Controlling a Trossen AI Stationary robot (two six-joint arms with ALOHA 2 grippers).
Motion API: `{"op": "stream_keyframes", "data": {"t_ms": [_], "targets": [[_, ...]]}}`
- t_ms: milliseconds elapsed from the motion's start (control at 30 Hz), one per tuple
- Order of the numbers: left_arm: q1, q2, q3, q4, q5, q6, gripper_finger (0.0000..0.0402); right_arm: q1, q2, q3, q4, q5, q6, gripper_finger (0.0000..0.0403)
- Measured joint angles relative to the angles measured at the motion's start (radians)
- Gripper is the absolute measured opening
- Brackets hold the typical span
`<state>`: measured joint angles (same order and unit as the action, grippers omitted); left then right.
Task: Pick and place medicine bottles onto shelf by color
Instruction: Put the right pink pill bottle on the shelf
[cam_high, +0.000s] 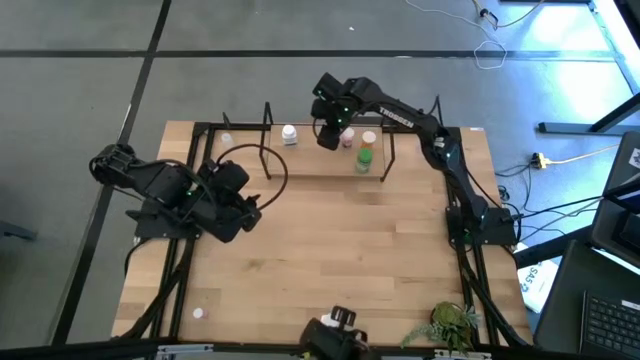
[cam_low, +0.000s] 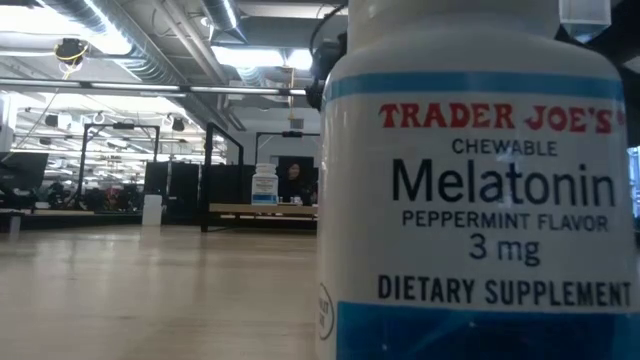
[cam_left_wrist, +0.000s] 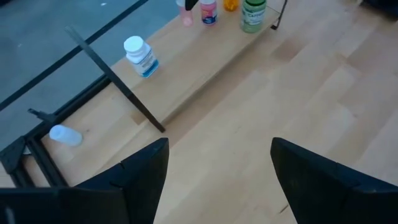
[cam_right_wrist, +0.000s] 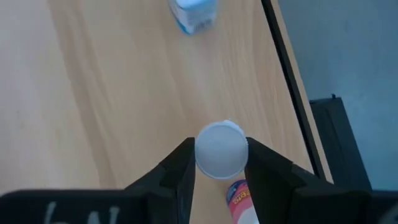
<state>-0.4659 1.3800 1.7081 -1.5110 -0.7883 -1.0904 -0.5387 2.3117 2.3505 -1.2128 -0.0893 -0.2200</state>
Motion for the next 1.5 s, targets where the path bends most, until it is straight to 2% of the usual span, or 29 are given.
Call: {"op": "stream_keyframes", "data": {"t_ms": [533,733,1500], "targets": [[0.006,0.001,0.0,0.001,0.001,-0.008,0.0276,-0.021,0.069,-0.001,-0.01,0.02,0.055,0.0124],[0.006,0.001,0.0,0.001,0.001,-0.026,0.0276,-0.021,0.075,-0.001,-0.012,0.068,0.055,0.0124],[0.006,0.001,0.0,0.001,0.001,-0.025,0.0276,-0.022,0.075,-0.001,-0.018,0.057,0.033,0.0124]]}}
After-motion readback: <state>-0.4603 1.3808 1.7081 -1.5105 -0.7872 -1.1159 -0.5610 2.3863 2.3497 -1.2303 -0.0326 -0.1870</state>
